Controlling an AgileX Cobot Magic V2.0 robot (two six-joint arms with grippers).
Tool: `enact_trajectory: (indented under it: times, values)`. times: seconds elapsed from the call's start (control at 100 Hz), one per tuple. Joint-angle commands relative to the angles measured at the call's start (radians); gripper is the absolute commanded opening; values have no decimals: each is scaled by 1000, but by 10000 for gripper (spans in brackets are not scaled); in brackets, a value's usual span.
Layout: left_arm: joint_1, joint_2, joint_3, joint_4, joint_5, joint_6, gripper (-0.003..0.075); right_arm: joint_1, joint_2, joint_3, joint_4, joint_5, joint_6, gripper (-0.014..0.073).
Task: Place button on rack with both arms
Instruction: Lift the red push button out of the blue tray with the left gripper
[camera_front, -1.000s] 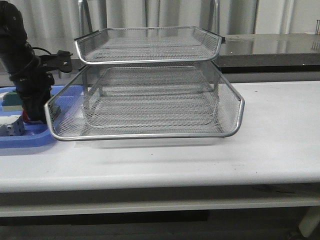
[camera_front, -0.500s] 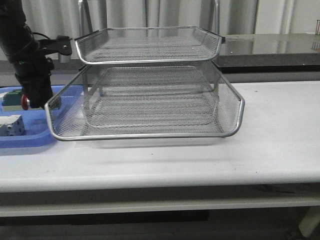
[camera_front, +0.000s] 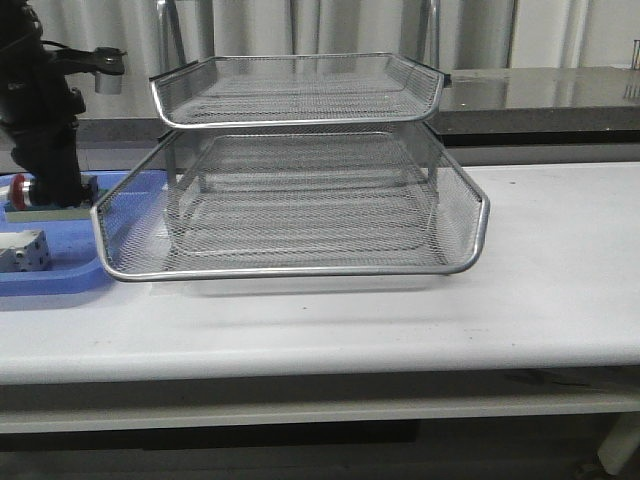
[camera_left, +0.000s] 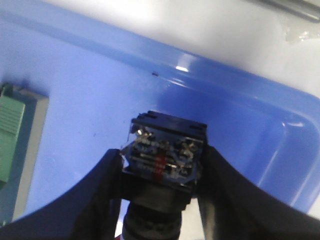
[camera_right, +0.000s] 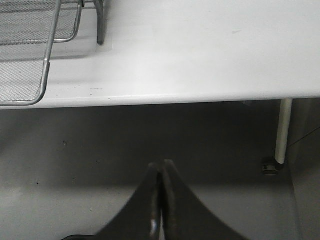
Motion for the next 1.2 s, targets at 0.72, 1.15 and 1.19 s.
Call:
enact_trajectory:
  times: [0.72,1.15,1.19]
  values:
    - [15,-342,13,-100,81,-234,-20,-5,3,-36,-13,-60,-2,-67]
    - [-122,-582,268,-110,81,-292,-20,-5,3,-36,-13,-60,-2,-67]
    - [-143,-594,278,-113,81,-292,-20,-5,3,-36,-13,-60,-2,-67]
